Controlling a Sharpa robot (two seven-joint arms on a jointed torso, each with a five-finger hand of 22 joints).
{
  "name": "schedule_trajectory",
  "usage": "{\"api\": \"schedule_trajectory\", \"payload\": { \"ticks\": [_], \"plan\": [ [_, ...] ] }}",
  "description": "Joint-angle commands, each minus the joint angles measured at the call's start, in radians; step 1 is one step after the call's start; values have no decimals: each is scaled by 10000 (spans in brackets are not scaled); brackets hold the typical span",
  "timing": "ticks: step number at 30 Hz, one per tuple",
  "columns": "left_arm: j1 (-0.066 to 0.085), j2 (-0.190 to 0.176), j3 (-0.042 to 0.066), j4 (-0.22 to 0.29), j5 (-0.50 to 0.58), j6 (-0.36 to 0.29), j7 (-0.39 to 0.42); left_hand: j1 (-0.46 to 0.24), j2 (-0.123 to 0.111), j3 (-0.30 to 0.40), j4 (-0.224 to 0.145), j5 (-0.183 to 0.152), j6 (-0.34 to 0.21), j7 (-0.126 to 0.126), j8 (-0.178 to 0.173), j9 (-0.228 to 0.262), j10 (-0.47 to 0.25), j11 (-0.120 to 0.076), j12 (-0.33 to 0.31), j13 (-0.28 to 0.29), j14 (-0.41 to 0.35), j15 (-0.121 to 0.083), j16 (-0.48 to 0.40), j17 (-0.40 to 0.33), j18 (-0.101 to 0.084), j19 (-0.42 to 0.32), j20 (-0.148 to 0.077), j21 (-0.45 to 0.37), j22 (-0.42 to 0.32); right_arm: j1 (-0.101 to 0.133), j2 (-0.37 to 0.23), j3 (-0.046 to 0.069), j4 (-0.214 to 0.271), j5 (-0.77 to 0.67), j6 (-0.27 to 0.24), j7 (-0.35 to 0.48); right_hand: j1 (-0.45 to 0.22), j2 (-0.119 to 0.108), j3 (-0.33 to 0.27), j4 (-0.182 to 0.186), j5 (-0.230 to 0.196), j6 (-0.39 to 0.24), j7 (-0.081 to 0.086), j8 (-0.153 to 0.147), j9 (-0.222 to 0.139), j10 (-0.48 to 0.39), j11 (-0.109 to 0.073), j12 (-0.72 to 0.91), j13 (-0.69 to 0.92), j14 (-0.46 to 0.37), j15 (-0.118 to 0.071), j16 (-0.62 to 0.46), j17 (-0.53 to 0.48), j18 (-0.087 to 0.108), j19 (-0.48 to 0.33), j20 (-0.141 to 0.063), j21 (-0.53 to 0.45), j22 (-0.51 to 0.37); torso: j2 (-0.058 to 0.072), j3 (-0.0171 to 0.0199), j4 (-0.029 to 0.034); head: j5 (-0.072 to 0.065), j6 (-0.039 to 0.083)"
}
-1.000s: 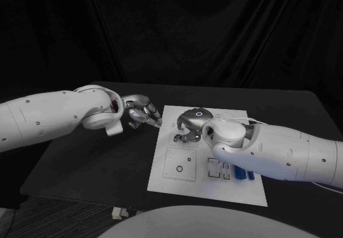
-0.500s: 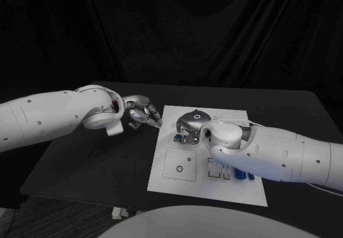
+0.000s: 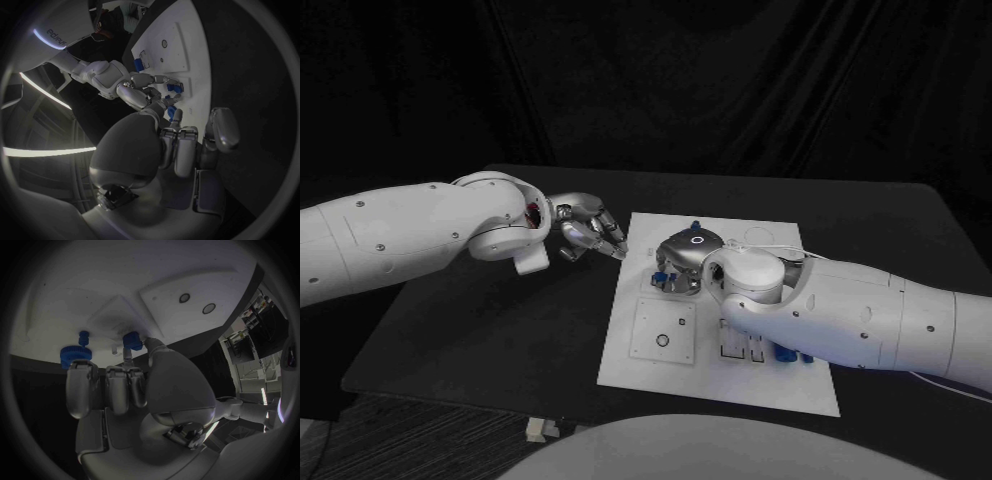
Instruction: Assemble the parts on the task board
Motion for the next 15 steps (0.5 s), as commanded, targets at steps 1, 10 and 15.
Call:
{"api": "schedule_trajectory", "payload": {
  "ticks": [1, 10, 15],
  "plan": [
    [-21, 25, 8, 2, 99, 153, 26, 25, 10, -10, 67, 4, 79, 3, 37, -23, 566, 62, -78, 2282, 1037, 77, 39, 2611, 138, -89, -12, -80, 1539, -66, 2, -17, -71, -14, -39, 148, 125, 35, 150, -53, 149, 127, 2, 73, -25, 1041, 106, 35, 2635, 1047, 72, 30, 2634, -145, 433, 1, -24, 2205, 3, 1, 2, -1, -1],
    [-41, 79, 8, -49, 99, 237, -20, 67, 53, 30, 71, 24, 105, 0, 48, -106, 545, 61, -100, 2267, 1022, 80, 21, 2596, 145, -120, -9, -119, 1528, -77, -33, -17, -89, 58, -366, 388, 385, 73, 615, -423, 860, 511, -69, 274, -47, 1041, 110, 35, 2635, 1047, 55, 30, 2634, -127, 391, 0, -95, 2182, 2, -2, 0, -10, -1],
    [-63, 114, 8, -83, 99, 284, -45, 124, 76, 71, 54, 51, 135, -2, 63, -179, 530, 59, -113, 2257, 1011, 80, 7, 2584, 155, -153, -7, -164, 1516, -78, -65, -17, -48, 83, -555, 520, 593, 87, 929, -743, 955, 869, -152, 480, 9, 1041, 83, 35, 2635, 1047, -14, 30, 2634, -124, 383, -54, -103, 2180, 3, -1, 2, -8, -1]
  ]
}}
